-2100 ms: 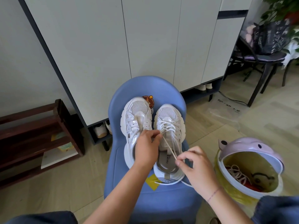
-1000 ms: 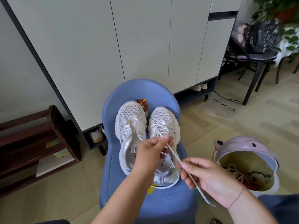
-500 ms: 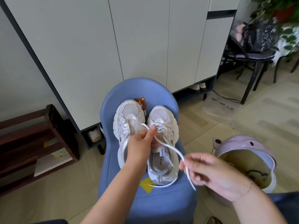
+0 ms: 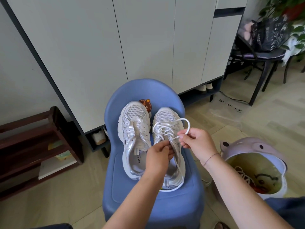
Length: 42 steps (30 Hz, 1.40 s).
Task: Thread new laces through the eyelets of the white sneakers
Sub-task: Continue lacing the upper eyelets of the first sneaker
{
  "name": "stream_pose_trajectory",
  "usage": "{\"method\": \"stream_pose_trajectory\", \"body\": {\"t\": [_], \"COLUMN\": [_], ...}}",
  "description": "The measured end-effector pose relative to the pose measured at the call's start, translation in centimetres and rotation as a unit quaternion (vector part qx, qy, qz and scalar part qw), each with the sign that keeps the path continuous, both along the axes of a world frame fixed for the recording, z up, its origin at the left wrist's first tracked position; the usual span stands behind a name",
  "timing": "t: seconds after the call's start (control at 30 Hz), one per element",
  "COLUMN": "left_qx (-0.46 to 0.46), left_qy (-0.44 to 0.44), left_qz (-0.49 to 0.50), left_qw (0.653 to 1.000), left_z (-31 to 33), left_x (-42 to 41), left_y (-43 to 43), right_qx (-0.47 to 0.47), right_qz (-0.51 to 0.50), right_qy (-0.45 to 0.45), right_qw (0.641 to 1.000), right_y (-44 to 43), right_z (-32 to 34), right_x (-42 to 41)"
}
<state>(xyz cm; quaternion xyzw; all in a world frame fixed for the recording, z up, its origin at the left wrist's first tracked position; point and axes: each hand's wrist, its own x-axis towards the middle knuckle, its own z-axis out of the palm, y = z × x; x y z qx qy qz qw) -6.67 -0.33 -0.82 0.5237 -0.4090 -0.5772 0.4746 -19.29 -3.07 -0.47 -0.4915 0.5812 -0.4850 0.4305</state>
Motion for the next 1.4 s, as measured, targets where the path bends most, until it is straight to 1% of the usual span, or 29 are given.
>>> {"method": "stream_pose_trajectory", "body": {"t": [0.13,0.37,0.43,0.83,1.03,1.1,1.17,1.23,1.3,1.4], "left_qx": [-0.003,0.010,0.013,0.022,0.027,0.024,0.024,0.028,0.036,0.046], "left_qy": [0.008,0.004,0.004,0.014,0.022,0.024,0.026,0.035,0.047,0.070], "left_qz": [0.000,0.006,0.008,0.010,0.017,0.015,0.016,0.018,0.022,0.020], "left_qw": [1.000,1.000,1.000,1.000,0.999,0.999,0.999,0.999,0.998,0.996], "left_z": [0.1,-0.6,-0.6,-0.5,-0.6,-0.5,-0.4,-0.5,-0.6,-0.5], "left_x": [0.2,0.5,0.6,0.5,0.4,0.3,0.3,0.3,0.4,0.4], "left_y": [-0.1,-0.3,-0.3,-0.3,-0.3,-0.2,-0.2,-0.2,-0.2,-0.1], "right_qx": [-0.023,-0.070,-0.070,-0.077,-0.077,-0.069,-0.049,-0.015,0.019,0.055], "right_qz": [0.009,0.008,0.009,0.001,-0.004,-0.001,0.006,0.019,0.031,0.042], "right_qy": [0.149,0.271,0.285,0.298,0.289,0.264,0.200,0.108,0.033,-0.052], "right_qw": [0.989,0.960,0.956,0.951,0.954,0.962,0.979,0.994,0.999,0.996], "right_y": [-0.2,0.0,0.0,0.0,-0.1,-0.3,-0.4,-0.5,-0.6,-0.8], "right_z": [0.1,0.5,0.5,0.7,0.6,0.7,0.5,0.3,0.2,0.0], "right_x": [-0.2,-0.1,-0.1,0.4,0.8,0.9,0.8,0.7,0.7,0.7]}}
